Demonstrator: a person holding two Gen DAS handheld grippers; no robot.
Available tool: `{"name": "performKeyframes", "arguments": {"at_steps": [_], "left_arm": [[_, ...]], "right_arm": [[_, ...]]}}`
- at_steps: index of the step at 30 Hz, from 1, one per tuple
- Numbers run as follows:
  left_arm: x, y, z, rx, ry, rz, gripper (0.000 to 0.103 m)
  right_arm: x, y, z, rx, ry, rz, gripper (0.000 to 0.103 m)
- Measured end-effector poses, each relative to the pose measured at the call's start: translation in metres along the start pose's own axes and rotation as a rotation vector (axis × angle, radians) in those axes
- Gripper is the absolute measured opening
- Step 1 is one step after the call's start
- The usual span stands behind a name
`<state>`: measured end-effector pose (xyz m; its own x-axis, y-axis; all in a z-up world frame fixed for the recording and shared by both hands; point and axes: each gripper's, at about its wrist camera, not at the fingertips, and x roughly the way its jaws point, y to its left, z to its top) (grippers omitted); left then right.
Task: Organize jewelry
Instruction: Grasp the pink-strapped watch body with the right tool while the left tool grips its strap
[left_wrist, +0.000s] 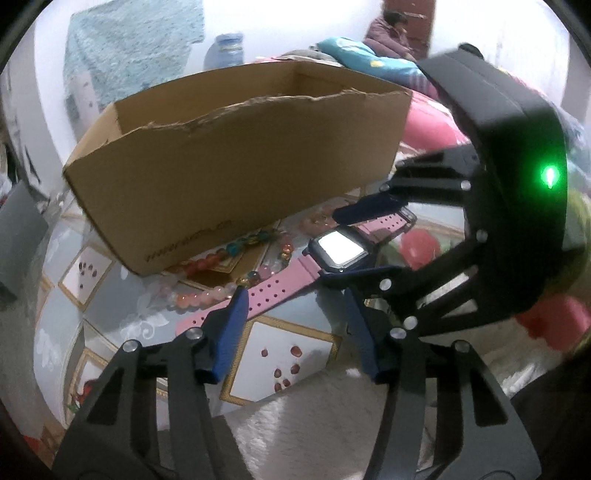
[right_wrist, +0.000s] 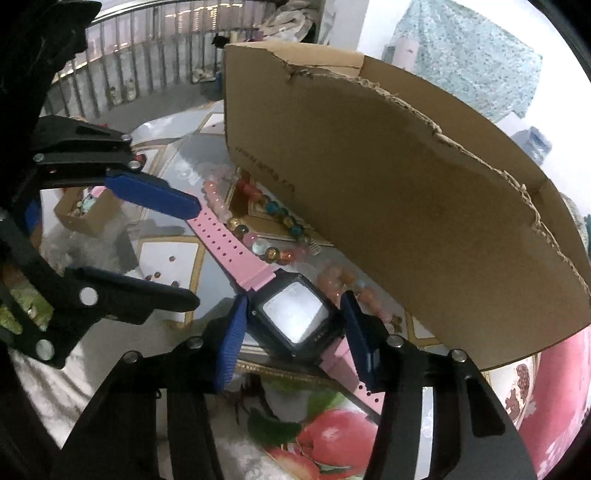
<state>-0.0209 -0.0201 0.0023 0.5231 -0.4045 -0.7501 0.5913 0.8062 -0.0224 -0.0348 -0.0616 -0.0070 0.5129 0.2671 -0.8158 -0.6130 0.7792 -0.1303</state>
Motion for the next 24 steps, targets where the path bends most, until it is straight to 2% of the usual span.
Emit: {"name": "performKeyframes", "arguments": {"at_steps": [3, 9, 11, 14, 15, 17, 21, 24], "left_arm": [[0.008, -0.01, 0.001, 0.059, 0.009, 0.021, 0.051], [0.025, -0.036, 0.004, 0.214, 0.021, 0.077, 0.051], [0.03, -0.044, 0.004, 0.257, 0.028, 0.105, 0.046], [0.038, -0.049, 0.006, 0.268, 0.044, 0.123, 0.025], [0.041, -0.049, 0.007, 0.259, 0.053, 0.125, 0.015], [0.045, -0.048, 0.009, 0.228, 0.061, 0.118, 0.011], [0.047, -0.034, 0.013, 0.123, 0.088, 0.031, 0.008], [0.049, -0.021, 0.015, 0.04, 0.104, -0.027, 0.006]], "right_arm": [[-0.003, -0.01, 0.0, 0.021, 0.019, 0.062, 0.05], [-0.005, -0.041, 0.0, 0.097, 0.09, 0.273, 0.05], [-0.003, -0.05, 0.001, 0.128, 0.114, 0.344, 0.05], [0.0, -0.059, 0.001, 0.188, 0.135, 0.432, 0.05], [0.0, -0.062, -0.001, 0.201, 0.136, 0.443, 0.05], [-0.002, -0.065, -0.003, 0.237, 0.128, 0.448, 0.05], [-0.009, -0.058, -0.008, 0.243, 0.099, 0.384, 0.051], [-0.018, -0.049, -0.016, 0.204, 0.076, 0.289, 0.051]]}}
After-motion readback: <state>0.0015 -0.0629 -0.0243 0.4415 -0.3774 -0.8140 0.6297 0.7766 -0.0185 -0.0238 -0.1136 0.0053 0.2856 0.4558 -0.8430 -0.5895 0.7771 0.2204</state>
